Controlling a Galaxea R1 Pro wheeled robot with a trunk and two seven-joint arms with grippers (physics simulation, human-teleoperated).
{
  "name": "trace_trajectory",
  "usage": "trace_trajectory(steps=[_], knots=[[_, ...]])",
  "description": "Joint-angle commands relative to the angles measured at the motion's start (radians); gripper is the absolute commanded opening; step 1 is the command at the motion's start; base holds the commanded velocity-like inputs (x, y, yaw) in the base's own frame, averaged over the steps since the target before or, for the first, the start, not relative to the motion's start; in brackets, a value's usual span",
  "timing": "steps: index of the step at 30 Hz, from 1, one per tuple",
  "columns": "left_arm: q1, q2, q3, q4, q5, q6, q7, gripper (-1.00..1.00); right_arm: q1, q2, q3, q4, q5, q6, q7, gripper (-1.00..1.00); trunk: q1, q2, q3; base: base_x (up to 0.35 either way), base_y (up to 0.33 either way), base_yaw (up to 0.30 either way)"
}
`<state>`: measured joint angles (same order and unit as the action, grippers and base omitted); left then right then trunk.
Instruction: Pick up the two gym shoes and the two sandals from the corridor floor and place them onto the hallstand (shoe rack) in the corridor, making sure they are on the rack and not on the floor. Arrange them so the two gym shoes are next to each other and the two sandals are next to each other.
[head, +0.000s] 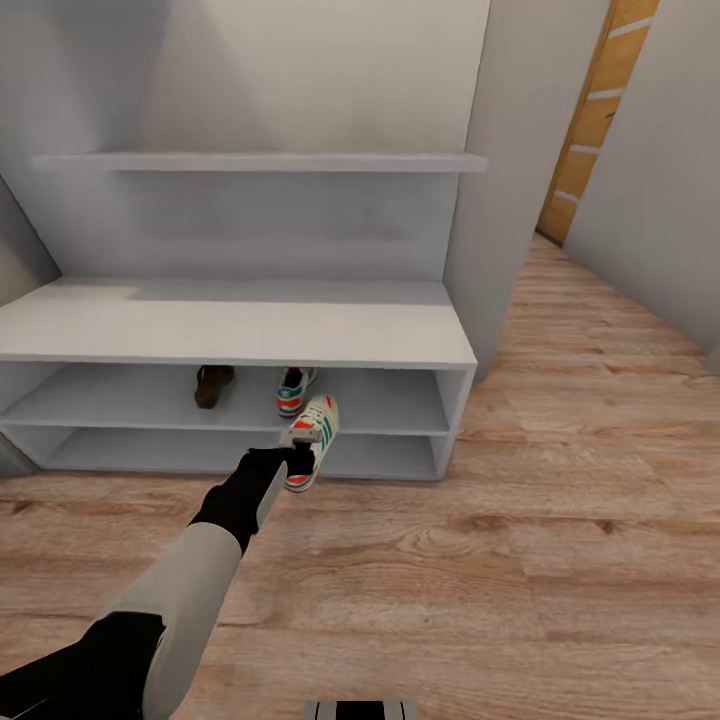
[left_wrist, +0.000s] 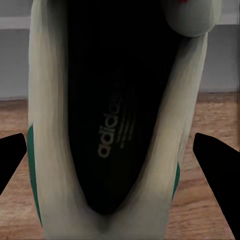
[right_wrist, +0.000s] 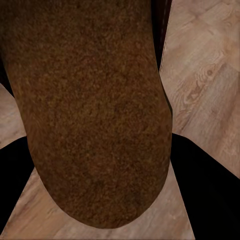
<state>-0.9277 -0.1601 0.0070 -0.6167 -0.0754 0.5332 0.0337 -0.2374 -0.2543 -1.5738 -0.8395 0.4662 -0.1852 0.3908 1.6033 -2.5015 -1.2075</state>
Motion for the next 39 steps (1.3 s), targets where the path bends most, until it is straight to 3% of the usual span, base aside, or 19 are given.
trace_trajectory(steps=[1, 6, 14, 29, 39], knots=[[0.000, -0.001, 0.001, -0.002, -0.008, 0.005, 0.000, -1.00, -0.002, 0.000, -0.006, 0.000, 0.009, -0.007, 0.006, -1.00, 0.000, 0.000, -0.001, 0.270, -0.173, 0.000], [0.001, 0.000, 0.002, -0.001, -0.007, 0.001, 0.000, -1.00, -0.002, 0.000, -0.006, 0.000, 0.009, -0.007, 0.006, -1.00, 0.000, 0.000, -0.001, 0.093, -0.051, 0.000], [0.006, -0.001, 0.001, 0.012, -0.005, -0.099, 0.000, -1.00, -0.002, 0.000, -0.006, 0.001, 0.010, -0.007, 0.006, -1.00, 0.000, 0.000, -0.001, 0.011, -0.002, 0.000], [0.006, -0.004, 0.005, 0.017, 0.000, -0.105, 0.001, -1.00, -0.002, 0.000, -0.006, 0.002, 0.011, -0.007, 0.006, -1.00, 0.000, 0.000, -0.001, 0.108, -0.026, 0.000], [0.006, -0.004, 0.005, 0.018, 0.000, -0.106, 0.001, -1.00, -0.002, 0.000, -0.006, 0.002, 0.011, -0.007, 0.006, -1.00, 0.000, 0.000, -0.001, 0.277, 0.000, 0.000]])
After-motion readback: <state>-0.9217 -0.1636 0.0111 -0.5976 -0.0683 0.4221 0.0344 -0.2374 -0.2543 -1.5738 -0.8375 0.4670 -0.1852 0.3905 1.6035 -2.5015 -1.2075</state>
